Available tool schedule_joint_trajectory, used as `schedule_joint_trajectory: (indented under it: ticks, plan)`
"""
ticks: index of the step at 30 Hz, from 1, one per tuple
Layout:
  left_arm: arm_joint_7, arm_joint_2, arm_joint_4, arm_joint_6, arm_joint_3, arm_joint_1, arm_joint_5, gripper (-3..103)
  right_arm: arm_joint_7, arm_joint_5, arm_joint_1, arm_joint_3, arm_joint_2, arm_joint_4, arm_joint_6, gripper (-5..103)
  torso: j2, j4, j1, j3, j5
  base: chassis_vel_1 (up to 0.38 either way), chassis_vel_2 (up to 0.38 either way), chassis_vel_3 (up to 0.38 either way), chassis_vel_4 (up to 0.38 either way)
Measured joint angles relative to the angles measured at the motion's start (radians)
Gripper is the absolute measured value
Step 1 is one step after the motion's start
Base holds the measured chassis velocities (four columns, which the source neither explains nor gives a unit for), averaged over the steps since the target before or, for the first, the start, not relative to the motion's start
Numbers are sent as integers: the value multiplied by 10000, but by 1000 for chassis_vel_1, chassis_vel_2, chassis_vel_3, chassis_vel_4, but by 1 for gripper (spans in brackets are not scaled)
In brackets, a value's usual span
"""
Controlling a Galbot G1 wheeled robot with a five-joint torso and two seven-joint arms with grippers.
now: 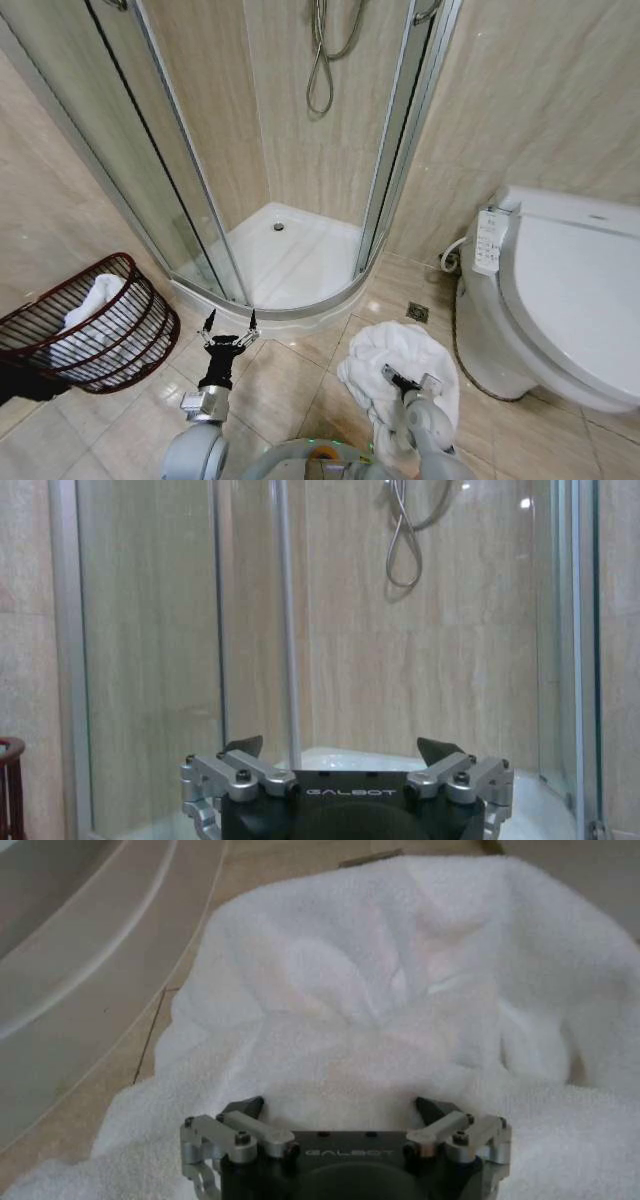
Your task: Discard the used towel into the hamper.
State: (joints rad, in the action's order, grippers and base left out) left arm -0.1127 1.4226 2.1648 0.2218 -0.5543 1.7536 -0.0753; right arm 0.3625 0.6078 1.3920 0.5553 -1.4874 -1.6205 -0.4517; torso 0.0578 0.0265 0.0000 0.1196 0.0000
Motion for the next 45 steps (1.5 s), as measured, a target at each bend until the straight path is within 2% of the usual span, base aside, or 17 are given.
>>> schedule_joint_trajectory:
  ticks: [1, 4, 6, 7, 9, 10, 12, 15, 16, 23, 24, 26, 27, 32, 33, 36, 45]
  plan:
    - [0, 0, 0, 0, 0, 0, 0, 100, 0, 0, 0, 0, 0, 0, 0, 103, 0, 0, 0, 0, 0, 0, 0, 0, 0]
    - [-1, 6, -11, 32, -7, -5, -5, 100, -88, -18, -163, 32, 0, 351, -6, 93, 0, 0, 0, 0, 0, 0, 0, 0, 0]
    - [-1, 7, -17, 37, -12, -5, -6, 100, -117, -12, -192, 49, -2, 425, 4, 93, 0, 0, 0, 0, 0, 0, 0, 0, 0]
    - [-2, 8, -22, 45, -28, -3, -10, 100, -211, 7, -213, 73, 3, 520, 35, 83, 0, 0, 0, 0, 0, 0, 0, 0, 0]
    - [-2, 8, -22, 59, -42, 2, -12, 100, -360, 18, -228, 123, 5, 593, 55, 83, 0, 0, 0, 0, 0, 0, 0, 0, 0]
    - [-3, 9, -22, 75, -56, 16, -14, 100, -565, 39, -250, 199, -8, 666, 60, 72, 0, -1, 0, 0, 0, 0, 0, 0, 0]
    - [-4, 9, -19, 86, -65, 36, -14, 100, -715, 75, -274, 266, -32, 720, 60, 72, 0, -1, 0, 0, -1, 0, 0, 0, 0]
    - [-7, 9, 53, 110, -91, 95, -14, 100, -919, 155, -246, 353, -72, 678, 88, 56, 0, 0, 0, -1, 1, 0, 0, 0, 0]
    - [-7, 9, 53, 110, -91, 95, -14, 100, -919, 155, -246, 353, -72, 678, 88, 56, 0, 0, 0, -1, 1, 0, 0, 0, 0]
    - [-6, 98, 62, 140, -9, 68, 0, 100, -904, 40, 24, 291, -81, -34, 444, 24, 0, 0, 0, -1, 2, 0, 0, 0, 0]
    - [-6, 98, 62, 140, -9, 68, 0, 100, -904, 40, 24, 291, -81, -34, 444, 24, 0, 0, 0, -1, 2, 0, 0, 0, 0]
    - [-3, 127, 108, 141, 17, 61, 1, 100, -889, -332, 132, 302, -73, -208, 825, 15, 0, 1, 0, 0, 2, 0, 0, 0, 0]
    - [-3, 127, 108, 141, 17, 61, 1, 100, -889, -332, 132, 302, -73, -208, 825, 15, 0, 1, 0, 0, 2, 0, 0, 0, 0]
    - [2, 138, 119, 159, 31, 68, 0, 100, -1138, -2376, 563, 608, -104, -617, 2463, 12, 0, 0, 0, 0, 3, 0, 0, 0, 0]
    - [2, 138, 119, 159, 31, 68, 0, 100, -1138, -2376, 563, 608, -104, -617, 2463, 12, 0, 0, 0, 0, 3, 0, 0, 0, 0]
    - [18, 169, 96, 182, 66, 87, 1, 100, -1375, -3493, 1015, 941, -176, -1316, 3338, 12, 0, 0, 0, -1, 1, 0, 0, 0, 0]
    - [65, 311, 28, 223, 128, 113, 46, 100, -2077, -4770, 1930, 1460, -247, -3203, 4309, 12, 0, 0, 0, -1, 1, 0, 0, 0, 0]
